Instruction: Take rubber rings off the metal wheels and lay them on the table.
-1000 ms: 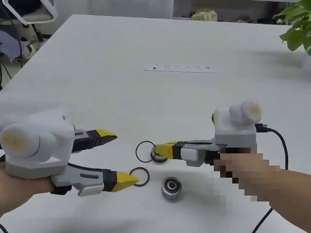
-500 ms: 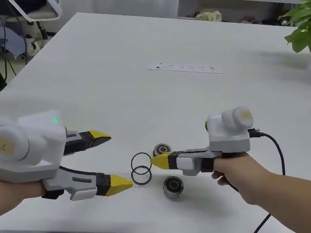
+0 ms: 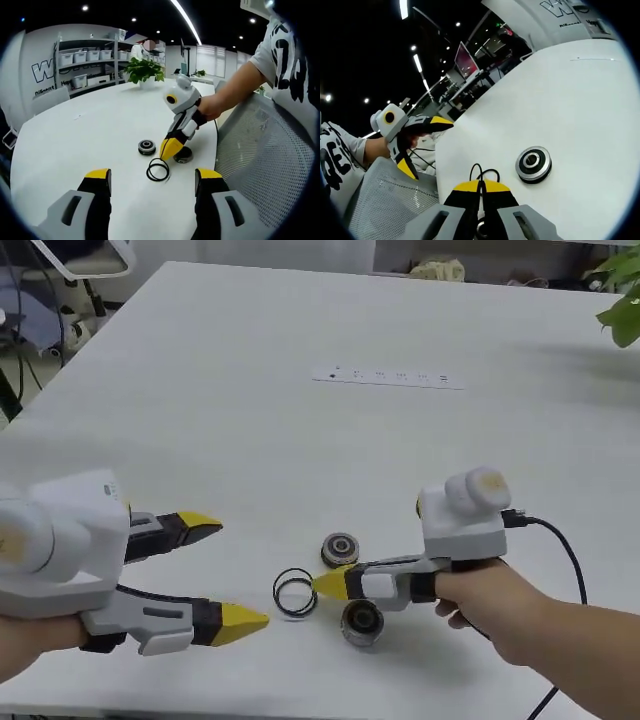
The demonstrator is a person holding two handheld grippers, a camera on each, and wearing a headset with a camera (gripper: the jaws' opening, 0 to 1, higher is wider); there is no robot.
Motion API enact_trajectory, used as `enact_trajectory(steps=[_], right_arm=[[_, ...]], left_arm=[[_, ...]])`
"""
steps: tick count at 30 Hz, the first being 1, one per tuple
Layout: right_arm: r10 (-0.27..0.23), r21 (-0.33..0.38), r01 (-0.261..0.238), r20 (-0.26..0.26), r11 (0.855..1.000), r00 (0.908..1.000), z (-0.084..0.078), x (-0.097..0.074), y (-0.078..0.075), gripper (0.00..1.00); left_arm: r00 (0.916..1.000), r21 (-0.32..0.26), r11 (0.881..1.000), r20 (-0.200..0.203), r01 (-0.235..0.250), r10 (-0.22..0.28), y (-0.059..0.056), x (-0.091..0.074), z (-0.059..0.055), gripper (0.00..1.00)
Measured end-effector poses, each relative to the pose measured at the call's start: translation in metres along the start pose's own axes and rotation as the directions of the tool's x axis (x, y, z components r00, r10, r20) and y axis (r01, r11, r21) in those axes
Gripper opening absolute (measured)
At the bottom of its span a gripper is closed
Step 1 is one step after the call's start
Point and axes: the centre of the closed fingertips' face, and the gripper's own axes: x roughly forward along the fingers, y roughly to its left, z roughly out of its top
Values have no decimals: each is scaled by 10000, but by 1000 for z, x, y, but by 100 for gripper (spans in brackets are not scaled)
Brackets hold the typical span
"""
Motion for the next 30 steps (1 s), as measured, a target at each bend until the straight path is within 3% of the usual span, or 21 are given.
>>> enact_trajectory(steps=[30], right_arm=[[-504,-34,504,-132,9987,9986,-5,3,-12,3]], left_arm=[[9998,-88,9999,-174,129,-131,-3,3,-3,65]])
